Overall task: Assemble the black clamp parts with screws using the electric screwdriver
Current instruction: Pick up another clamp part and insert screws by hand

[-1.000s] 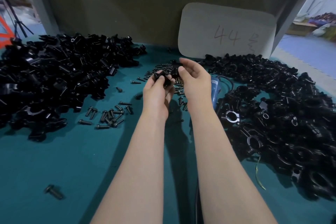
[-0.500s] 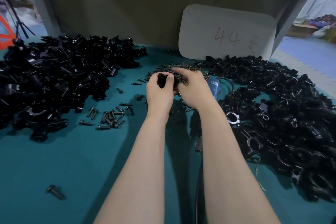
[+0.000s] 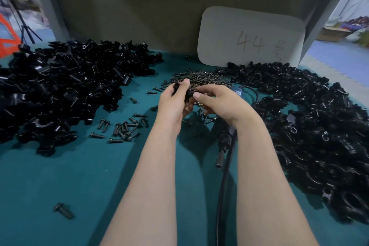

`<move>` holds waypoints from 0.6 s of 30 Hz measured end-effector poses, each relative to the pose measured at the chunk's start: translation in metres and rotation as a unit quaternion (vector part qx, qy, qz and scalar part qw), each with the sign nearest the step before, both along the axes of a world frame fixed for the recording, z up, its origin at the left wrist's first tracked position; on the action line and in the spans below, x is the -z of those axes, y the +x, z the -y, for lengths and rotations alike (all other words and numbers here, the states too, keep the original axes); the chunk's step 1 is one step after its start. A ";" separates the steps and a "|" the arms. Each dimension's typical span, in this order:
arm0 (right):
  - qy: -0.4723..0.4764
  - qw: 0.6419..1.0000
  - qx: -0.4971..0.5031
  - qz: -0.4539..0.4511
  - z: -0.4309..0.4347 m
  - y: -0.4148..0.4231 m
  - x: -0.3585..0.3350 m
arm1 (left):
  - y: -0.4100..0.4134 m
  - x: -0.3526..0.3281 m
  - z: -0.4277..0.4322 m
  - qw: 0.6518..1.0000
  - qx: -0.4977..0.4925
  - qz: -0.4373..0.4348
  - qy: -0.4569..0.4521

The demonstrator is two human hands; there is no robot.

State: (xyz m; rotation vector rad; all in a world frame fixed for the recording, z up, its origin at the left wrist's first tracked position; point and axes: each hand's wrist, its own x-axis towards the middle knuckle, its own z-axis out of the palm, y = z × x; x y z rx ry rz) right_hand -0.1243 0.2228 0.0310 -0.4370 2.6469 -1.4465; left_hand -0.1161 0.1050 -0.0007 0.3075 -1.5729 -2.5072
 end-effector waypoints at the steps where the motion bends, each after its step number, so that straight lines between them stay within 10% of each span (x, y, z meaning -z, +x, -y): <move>1: -0.014 1.000 0.007 -0.001 0.000 0.000 0.001 | 0.000 0.000 -0.001 1.000 0.000 0.007 0.006; 7: -0.092 0.987 0.101 -0.085 0.007 -0.005 0.003 | -0.004 -0.007 -0.007 0.984 0.002 -0.016 0.179; 18: 0.006 0.979 0.141 -0.148 0.031 -0.005 0.015 | -0.002 0.002 -0.014 0.988 -0.042 -0.069 -0.130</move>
